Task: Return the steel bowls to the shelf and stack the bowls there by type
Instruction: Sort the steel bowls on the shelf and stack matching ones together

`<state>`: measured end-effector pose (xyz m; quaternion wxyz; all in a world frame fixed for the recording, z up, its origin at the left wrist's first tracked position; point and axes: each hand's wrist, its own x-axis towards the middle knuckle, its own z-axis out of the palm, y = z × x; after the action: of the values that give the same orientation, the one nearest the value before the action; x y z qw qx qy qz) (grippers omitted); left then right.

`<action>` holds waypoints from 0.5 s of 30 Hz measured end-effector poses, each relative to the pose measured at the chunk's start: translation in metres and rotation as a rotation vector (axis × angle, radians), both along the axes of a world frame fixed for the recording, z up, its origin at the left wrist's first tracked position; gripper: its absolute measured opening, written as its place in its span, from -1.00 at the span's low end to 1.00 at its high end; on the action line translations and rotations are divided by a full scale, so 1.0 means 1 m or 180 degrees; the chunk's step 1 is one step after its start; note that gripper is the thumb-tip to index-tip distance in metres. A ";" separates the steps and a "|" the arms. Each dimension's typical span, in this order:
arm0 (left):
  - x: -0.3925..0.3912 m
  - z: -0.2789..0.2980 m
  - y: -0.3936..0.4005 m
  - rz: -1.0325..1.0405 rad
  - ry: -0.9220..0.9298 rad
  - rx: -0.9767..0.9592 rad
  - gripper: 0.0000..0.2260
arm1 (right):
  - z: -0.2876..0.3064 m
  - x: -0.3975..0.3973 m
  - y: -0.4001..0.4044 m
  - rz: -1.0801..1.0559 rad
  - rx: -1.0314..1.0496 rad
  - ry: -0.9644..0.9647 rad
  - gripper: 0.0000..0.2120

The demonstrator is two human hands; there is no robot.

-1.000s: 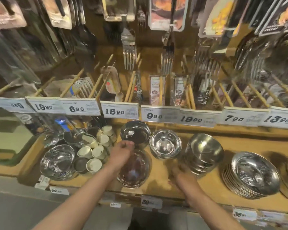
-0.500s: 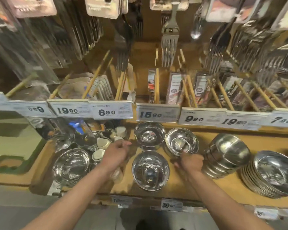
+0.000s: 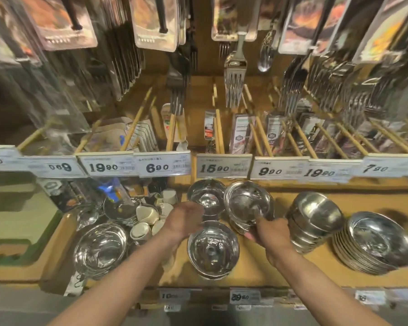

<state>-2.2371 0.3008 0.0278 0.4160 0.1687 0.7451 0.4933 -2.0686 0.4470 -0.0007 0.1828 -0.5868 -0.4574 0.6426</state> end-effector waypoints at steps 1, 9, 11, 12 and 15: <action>0.006 0.003 0.005 -0.0024 -0.0284 0.0123 -0.87 | 0.004 0.001 -0.004 0.0091 0.0030 0.0087 -0.69; 0.027 0.003 0.015 -0.0200 -0.0374 0.0479 -0.75 | 0.026 0.016 -0.029 0.0689 -0.0037 0.0590 -0.71; 0.018 0.005 0.003 -0.0302 -0.0429 0.0651 -0.82 | 0.026 0.024 -0.026 0.0846 -0.0166 0.0632 -0.69; 0.012 0.008 -0.004 -0.0167 -0.0585 0.0781 -0.85 | 0.024 0.028 -0.023 0.0874 -0.0231 0.0605 -0.69; -0.009 0.014 -0.019 0.0330 -0.0463 0.0566 -0.89 | 0.013 0.040 -0.014 0.0874 -0.0302 0.0380 -0.71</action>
<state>-2.2460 0.2817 0.0416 0.4263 0.1299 0.6739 0.5893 -2.0289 0.4334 0.0125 0.0921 -0.4875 -0.4908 0.7162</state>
